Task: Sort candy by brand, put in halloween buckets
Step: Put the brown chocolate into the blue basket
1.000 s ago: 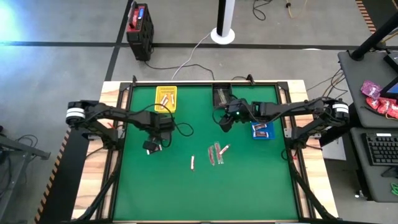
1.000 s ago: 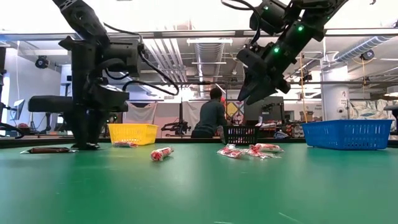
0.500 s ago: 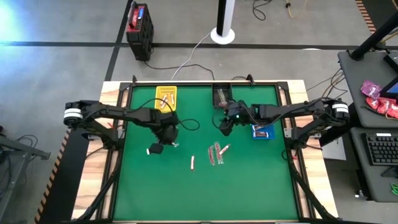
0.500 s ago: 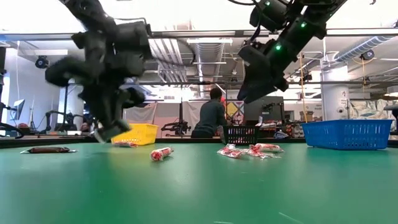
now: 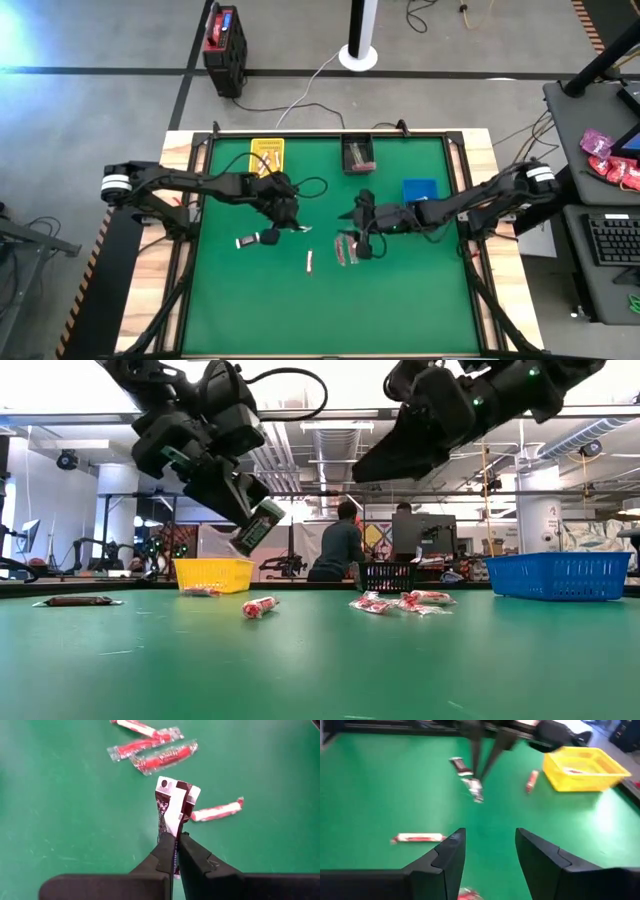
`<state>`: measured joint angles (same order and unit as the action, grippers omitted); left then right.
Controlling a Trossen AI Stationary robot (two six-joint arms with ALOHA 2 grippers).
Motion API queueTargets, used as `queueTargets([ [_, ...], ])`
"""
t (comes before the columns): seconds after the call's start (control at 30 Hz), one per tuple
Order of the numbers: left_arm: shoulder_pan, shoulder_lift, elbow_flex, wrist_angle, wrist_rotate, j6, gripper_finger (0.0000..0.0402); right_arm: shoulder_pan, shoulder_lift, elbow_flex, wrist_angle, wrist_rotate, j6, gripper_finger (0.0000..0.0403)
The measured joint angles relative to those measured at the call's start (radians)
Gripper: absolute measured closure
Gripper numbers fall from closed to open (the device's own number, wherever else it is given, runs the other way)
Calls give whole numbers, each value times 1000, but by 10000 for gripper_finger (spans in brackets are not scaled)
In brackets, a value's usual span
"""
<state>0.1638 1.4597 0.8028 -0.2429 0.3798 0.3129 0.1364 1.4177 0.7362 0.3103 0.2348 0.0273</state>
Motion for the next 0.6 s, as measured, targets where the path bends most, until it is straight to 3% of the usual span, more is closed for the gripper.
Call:
queueTargets([
  [0.3, 0, 11, -1, 62, -3, -4, 401, 15, 214, 15, 273, 7, -28, 245],
  [0.43, 0, 17, -1, 78, -3, -8, 401, 14, 279, 72, 293, 83, -87, 232],
  [0.6, 0, 19, -1, 95, -3, -8, 401, 1, 326, 136, 294, 83, -143, 223],
])
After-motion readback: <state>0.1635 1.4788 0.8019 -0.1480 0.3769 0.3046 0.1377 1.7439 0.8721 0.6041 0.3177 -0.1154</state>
